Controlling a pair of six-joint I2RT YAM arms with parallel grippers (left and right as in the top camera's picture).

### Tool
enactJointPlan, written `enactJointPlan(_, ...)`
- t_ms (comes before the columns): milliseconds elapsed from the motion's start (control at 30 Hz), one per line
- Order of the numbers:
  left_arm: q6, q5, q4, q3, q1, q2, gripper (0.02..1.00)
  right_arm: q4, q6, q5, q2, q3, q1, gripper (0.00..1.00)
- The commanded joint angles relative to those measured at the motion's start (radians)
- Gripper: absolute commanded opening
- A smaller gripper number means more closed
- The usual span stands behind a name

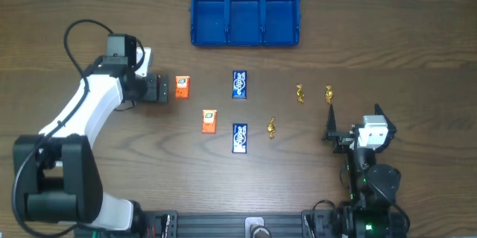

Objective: Sort Candies Into Trays

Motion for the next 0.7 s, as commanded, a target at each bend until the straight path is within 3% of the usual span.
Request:
enactJointPlan(33, -0.008, -0.028, 0.024, 0.015, 0.005, 0.063, 0.985, -0.01, -0.008, -0.008, -0.005, 0.0, 0.005, 0.998)
enactJointPlan(500, -0.012, -0.08, 0.084, 0.041, 0.004, 0.137, 0.89, -0.01, -0.008, -0.008, -0.005, 0.0, 0.005, 0.998)
enactJointPlan(700, -0.011, -0.079, 0.095, 0.042, 0.003, 0.146, 0.79, -0.01, -0.008, -0.008, -0.005, 0.0, 0.005, 0.998)
